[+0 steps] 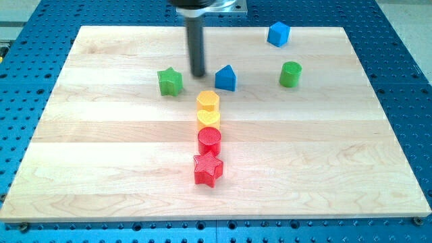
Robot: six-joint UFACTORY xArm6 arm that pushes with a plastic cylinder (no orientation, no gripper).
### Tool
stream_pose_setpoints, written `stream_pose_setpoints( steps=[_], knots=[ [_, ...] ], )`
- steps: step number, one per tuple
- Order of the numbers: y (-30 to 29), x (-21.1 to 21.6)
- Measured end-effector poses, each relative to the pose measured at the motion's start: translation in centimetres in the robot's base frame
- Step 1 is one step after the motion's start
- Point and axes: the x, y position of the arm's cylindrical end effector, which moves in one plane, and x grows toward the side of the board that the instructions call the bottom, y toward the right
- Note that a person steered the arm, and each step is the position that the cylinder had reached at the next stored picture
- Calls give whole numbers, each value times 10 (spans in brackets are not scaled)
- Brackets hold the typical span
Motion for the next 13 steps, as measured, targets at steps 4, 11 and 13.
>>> stream_pose_setpoints(
  steps=[4, 11, 13],
  knots=[
    [274, -79],
    [11, 4],
    [51, 8]
  ],
)
